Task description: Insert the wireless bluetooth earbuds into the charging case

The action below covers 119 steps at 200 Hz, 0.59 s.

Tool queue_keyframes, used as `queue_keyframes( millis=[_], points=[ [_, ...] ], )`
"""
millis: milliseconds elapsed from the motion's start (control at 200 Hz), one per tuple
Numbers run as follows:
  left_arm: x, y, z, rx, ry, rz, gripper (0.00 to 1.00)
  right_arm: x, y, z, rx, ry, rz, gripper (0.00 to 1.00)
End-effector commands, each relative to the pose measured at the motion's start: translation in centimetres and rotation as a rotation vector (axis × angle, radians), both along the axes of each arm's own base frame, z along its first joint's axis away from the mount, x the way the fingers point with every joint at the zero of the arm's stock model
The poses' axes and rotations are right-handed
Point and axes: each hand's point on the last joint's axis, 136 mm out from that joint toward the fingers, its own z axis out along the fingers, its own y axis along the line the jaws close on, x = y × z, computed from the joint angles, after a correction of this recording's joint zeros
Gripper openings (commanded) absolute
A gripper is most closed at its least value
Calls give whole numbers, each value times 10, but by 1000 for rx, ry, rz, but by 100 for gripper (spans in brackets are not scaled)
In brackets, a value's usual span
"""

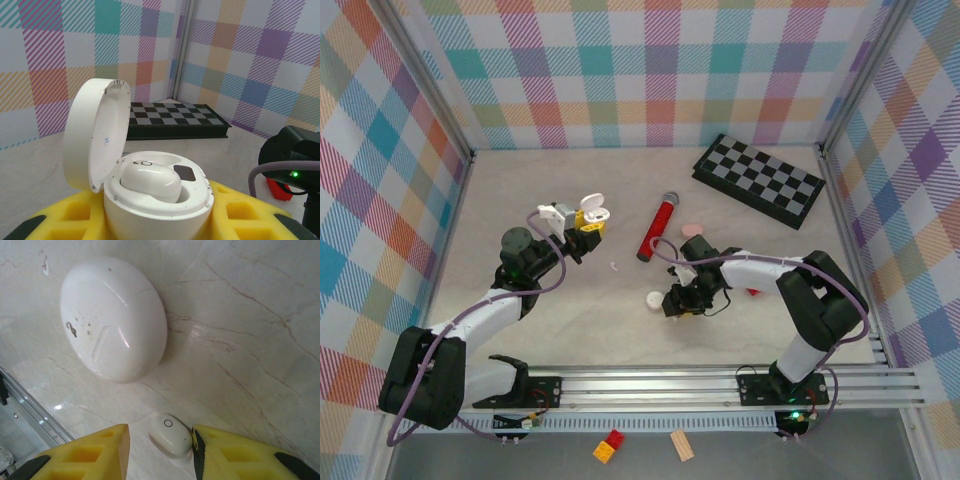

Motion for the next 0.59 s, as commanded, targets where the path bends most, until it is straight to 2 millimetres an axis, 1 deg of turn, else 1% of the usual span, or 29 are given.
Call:
queue_keyframes(
  millis=[0,50,100,235,270,315,520,590],
  points=[
    [1,2,19,-2,-65,-6,28,1,2,-7,-11,6,-6,39],
    [1,1,19,-2,-65,-6,28,2,1,-10,-27,7,-8,33],
    [0,2,20,-2,-67,-6,28,1,-2,-13,-43,13,-7,31],
    [-1,2,21,-3,-70,-4,28,1,-1,-14,-43,20,-10,30],
    [-1,2,21,-4,-68,-4,28,2,0,-13,-41,15,-11,30],
    [-1,2,20,-2,-67,-4,28,3,-1,-12,-43,10,-13,27],
    [-1,2,21,-3,-69,-6,28,6,-2,4,-31,-41,-16,26],
    [-1,1,21,-4,-70,-9,28,9,-4,9,-33,-70,-18,24]
  ],
)
